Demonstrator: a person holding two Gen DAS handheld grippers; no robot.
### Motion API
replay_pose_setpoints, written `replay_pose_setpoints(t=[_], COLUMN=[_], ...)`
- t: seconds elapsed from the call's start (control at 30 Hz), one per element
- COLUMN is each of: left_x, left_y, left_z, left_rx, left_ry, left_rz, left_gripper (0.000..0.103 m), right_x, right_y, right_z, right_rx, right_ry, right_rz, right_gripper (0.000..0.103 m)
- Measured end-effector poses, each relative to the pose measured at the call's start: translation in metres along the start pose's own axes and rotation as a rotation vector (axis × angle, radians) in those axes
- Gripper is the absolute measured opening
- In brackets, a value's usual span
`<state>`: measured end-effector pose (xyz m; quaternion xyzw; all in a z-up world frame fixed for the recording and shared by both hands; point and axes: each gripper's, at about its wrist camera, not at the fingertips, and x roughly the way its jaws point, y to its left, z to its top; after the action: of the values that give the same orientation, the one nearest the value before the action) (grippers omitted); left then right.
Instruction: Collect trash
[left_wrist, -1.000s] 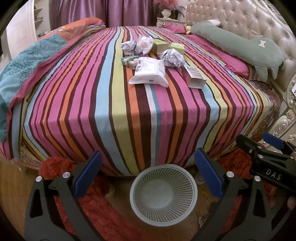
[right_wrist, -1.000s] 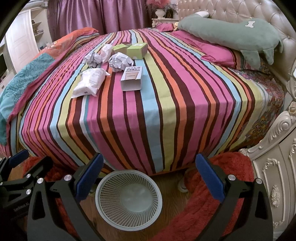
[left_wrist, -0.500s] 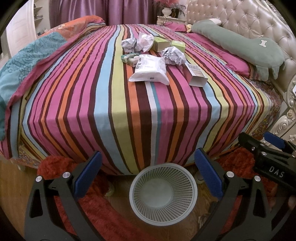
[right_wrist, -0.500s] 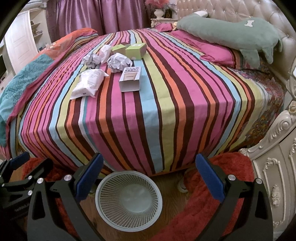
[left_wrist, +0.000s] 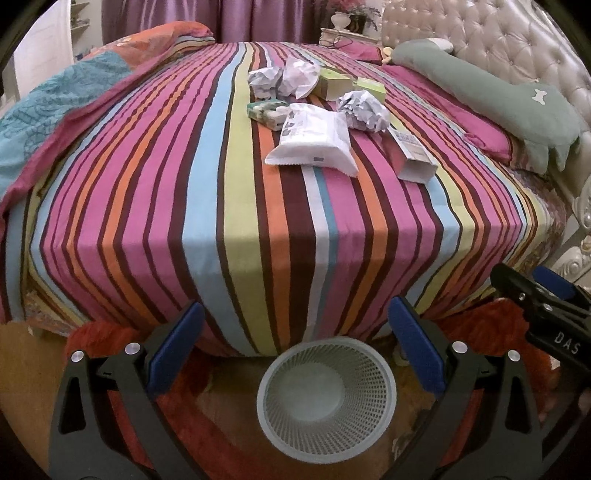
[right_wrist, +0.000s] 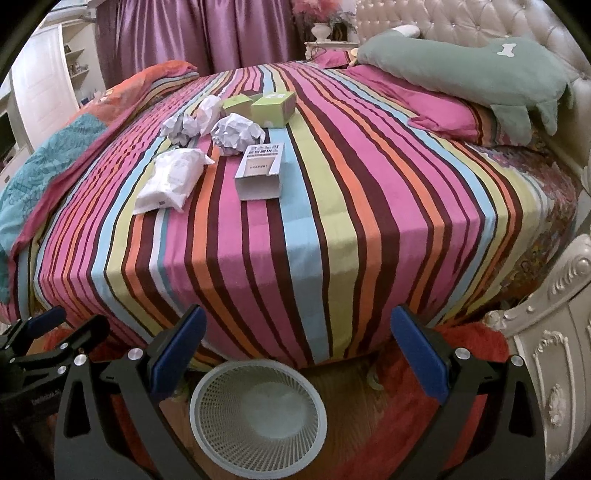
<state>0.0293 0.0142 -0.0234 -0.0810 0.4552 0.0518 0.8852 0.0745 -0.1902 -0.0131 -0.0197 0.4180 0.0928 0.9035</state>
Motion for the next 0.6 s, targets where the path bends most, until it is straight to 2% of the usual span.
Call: replay_pose_setpoints(t=[0.6], left_x=[0.054], left_y=[-0.006], left_z=[0.088], left_rx=[-0.019], left_ry=[-0.016], left_rz=[-0.019], left_gripper=[0.097], right_x=[0.054], right_y=[0.015], right_z=[0.056], right_rx=[-0.06], right_ry=[-0.012], right_rz=[0.016], right_gripper=[0.095])
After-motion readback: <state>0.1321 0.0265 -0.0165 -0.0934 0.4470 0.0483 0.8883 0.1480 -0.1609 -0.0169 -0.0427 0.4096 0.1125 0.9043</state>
